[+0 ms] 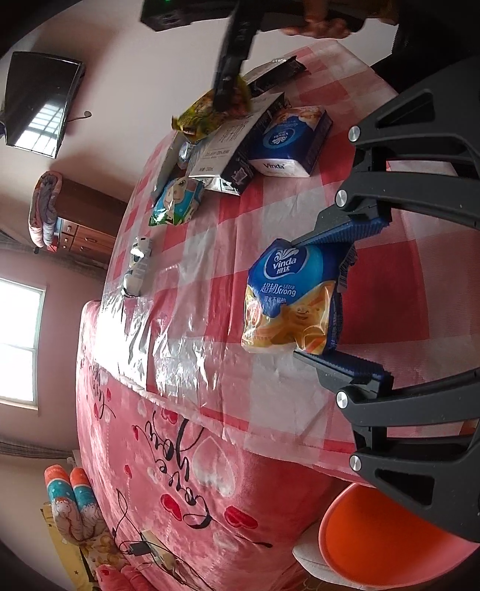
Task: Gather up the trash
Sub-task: 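Lift the yellow snack bag with the right gripper while the left gripper lifts the bread package, then carry both items over the orange bucket and open both grippers to drop them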
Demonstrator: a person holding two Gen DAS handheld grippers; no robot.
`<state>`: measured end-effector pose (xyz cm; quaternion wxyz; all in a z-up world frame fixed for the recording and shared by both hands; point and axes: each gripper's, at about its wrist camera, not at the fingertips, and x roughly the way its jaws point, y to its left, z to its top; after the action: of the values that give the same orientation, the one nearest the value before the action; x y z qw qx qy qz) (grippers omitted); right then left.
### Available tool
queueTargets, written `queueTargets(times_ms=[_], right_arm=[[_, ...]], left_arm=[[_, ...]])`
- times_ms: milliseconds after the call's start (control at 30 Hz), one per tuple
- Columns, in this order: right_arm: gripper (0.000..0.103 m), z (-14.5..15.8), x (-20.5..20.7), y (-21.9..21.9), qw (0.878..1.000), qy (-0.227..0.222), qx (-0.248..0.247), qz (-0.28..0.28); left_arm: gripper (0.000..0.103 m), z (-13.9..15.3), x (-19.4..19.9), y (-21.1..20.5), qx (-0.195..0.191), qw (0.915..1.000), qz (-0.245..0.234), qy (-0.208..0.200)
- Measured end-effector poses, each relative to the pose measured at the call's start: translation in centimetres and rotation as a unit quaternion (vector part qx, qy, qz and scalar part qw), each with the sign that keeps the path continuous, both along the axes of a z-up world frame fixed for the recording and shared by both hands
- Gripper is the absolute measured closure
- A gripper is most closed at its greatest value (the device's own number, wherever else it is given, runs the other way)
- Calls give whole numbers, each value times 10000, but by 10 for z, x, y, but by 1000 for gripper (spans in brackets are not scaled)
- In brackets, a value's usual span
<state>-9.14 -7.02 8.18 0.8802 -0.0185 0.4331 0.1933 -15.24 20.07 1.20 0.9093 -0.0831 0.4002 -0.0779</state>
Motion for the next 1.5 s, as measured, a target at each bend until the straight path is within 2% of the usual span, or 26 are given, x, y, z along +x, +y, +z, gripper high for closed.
queueTargets(times_ms=[67, 133, 200, 300, 367, 533, 833, 967, 1167, 1300, 1500], right_arm=[[45, -5, -4, 2, 10000, 59, -24, 11], [36, -7, -3, 5, 10000, 81, -44, 32], [31, -9, 3, 6, 9998, 178, 43, 45], [31, -13, 11, 6, 9995, 263, 188, 0], [45, -14, 11, 7, 9997, 181, 155, -55], [57, -13, 6, 6, 9999, 88, 74, -81], [59, 19, -8, 12, 9989, -391, 276, 12], [59, 36, -13, 32, 9969, -463, 517, 369], [59, 59, -29, 96, 9868, -534, 793, 1306], [59, 66, -43, 152, 9728, -465, 955, 2058], [59, 57, -64, 236, 9480, -307, 916, 3034]], left_arm=[[50, -1, 0, 0, -18, 10000, -20, 2], [50, -1, -1, -2, -3, 10000, -47, 1], [50, -2, -1, -3, 13, 10000, -67, -3], [49, -2, -4, -5, 47, 10000, -71, -5], [49, -2, -6, -5, 52, 10000, -61, -14], [49, 1, -9, -3, 29, 10000, -23, -70], [49, 15, -19, 5, -68, 9995, 40, -304], [49, 22, -28, 15, -87, 9990, 177, -409], [49, 28, -49, 46, -9, 9972, 579, -481], [49, 25, -69, 81, 85, 9933, 1076, -422], [49, 7, -99, 139, 214, 9807, 1935, -164]])
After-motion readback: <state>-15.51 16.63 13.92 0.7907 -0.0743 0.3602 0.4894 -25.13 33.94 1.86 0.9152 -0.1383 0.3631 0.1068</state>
